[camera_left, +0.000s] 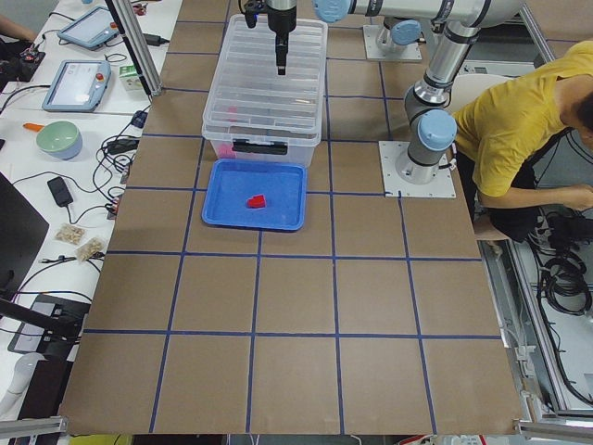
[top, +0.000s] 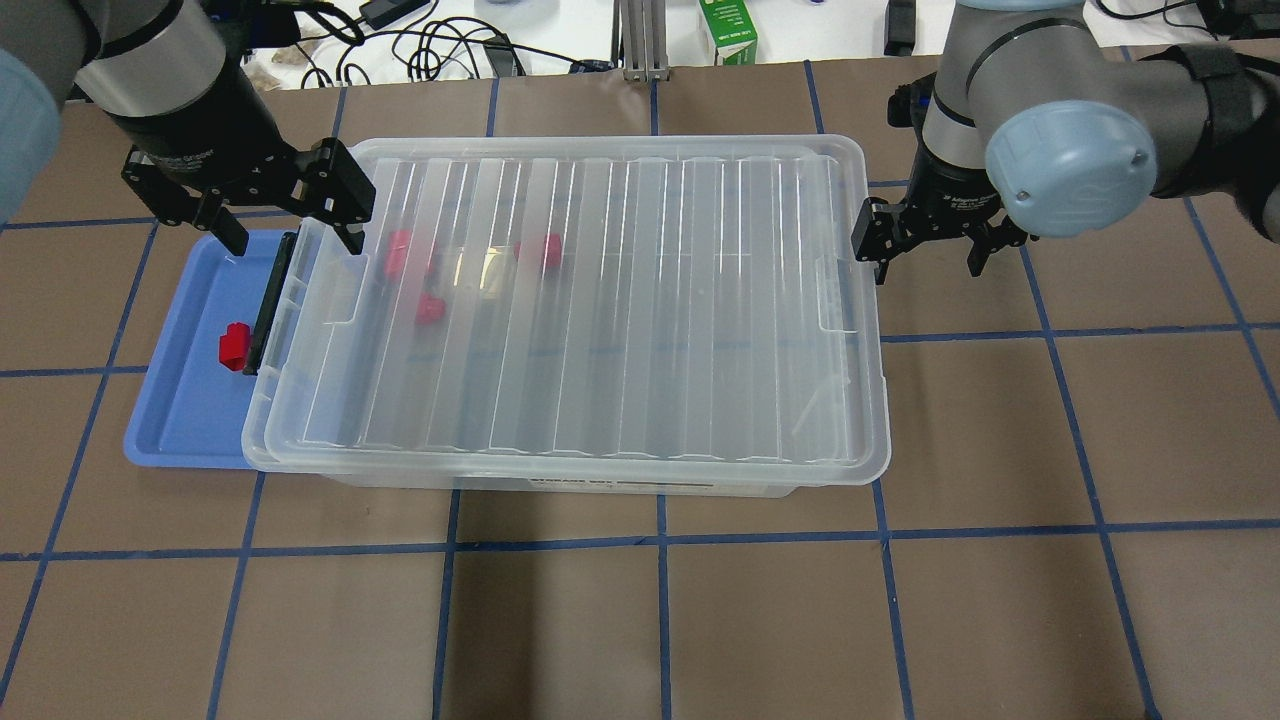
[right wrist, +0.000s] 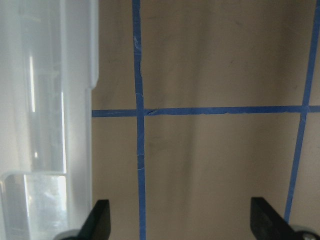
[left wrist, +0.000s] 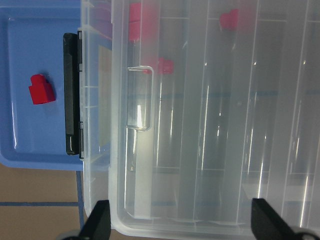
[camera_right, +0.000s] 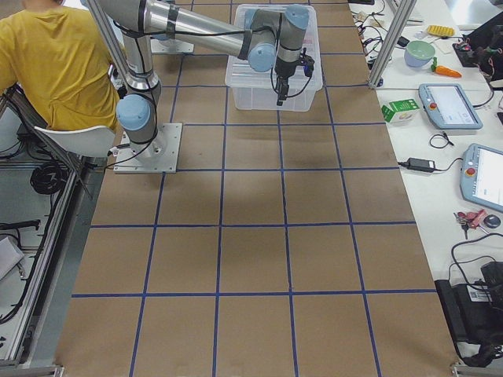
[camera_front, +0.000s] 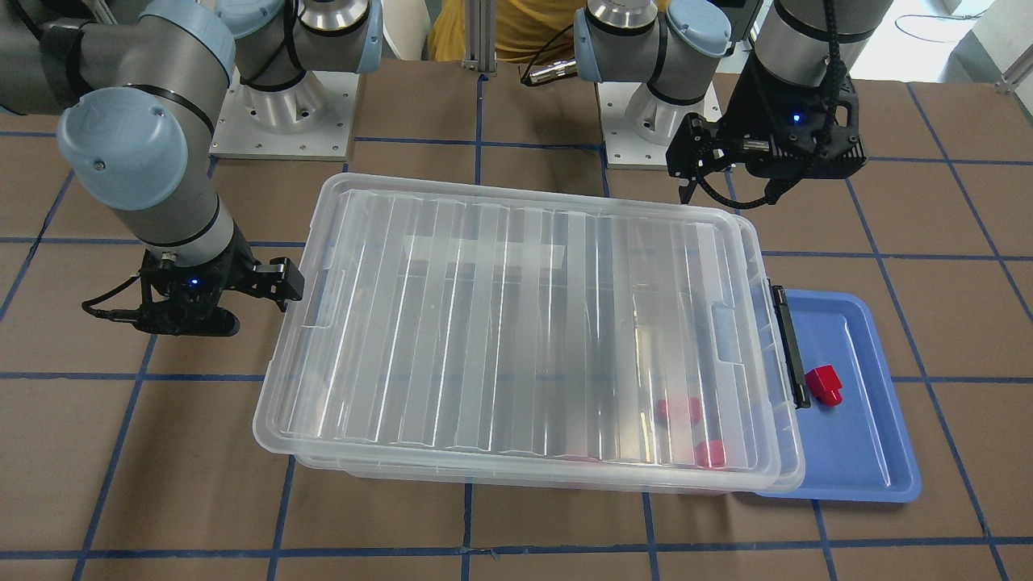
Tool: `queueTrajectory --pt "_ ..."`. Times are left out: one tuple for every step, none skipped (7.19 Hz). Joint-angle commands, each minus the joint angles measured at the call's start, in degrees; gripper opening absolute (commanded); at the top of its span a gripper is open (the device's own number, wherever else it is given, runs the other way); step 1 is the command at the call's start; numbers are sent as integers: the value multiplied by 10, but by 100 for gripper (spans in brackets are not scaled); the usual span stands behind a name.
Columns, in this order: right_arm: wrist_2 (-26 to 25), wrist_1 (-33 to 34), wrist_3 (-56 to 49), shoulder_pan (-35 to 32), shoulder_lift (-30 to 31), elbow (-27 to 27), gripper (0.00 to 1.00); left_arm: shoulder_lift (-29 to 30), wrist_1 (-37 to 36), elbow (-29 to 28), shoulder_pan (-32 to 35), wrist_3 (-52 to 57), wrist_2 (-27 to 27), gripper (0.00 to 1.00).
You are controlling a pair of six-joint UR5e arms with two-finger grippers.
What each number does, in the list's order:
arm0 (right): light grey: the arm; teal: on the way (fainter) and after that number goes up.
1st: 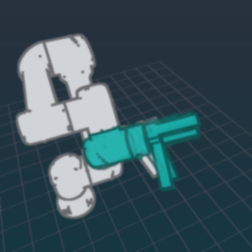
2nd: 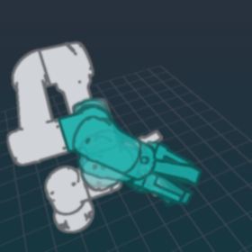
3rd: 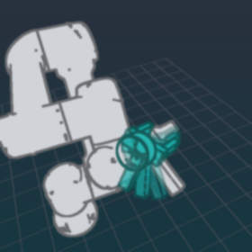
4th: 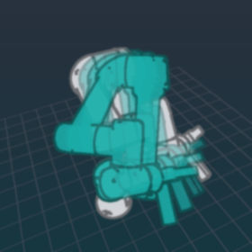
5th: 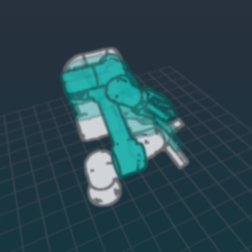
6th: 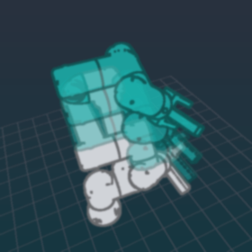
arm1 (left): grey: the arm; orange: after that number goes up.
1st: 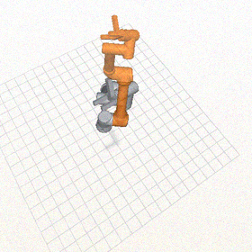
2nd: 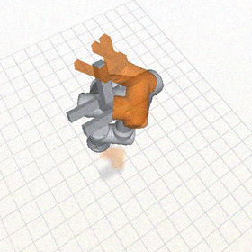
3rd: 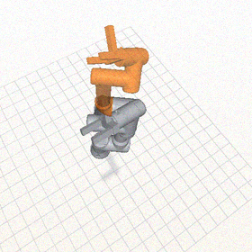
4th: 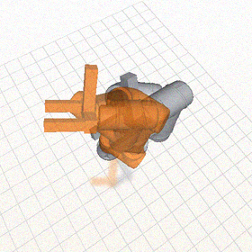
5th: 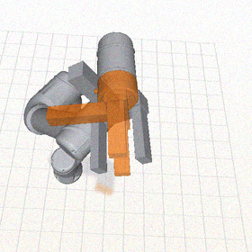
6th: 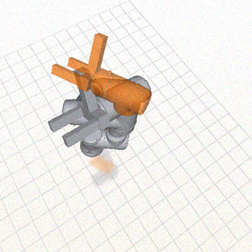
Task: Place red block in blue tray from box
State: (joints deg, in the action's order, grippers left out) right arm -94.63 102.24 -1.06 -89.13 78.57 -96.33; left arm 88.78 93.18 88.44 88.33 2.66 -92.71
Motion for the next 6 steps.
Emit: queueTrajectory --pt "1 0 0 -3 0 1 100 0 4 3 3 0 -11 100" --pt "1 1 -1 -3 3 8 100 1 4 3 3 0 -11 100" --pt "-1 -5 -1 -1 9 24 100 1 3 2 3 0 -12 100" --pt "-1 -24 -2 -1 31 52 100 0 3 2 3 0 -12 100" --pt "1 -65 -2 3 45 76 100 -1 3 2 4 0 -12 100" --pt "26 -76 -1 4 51 93 100 2 2 3 4 0 -10 100"
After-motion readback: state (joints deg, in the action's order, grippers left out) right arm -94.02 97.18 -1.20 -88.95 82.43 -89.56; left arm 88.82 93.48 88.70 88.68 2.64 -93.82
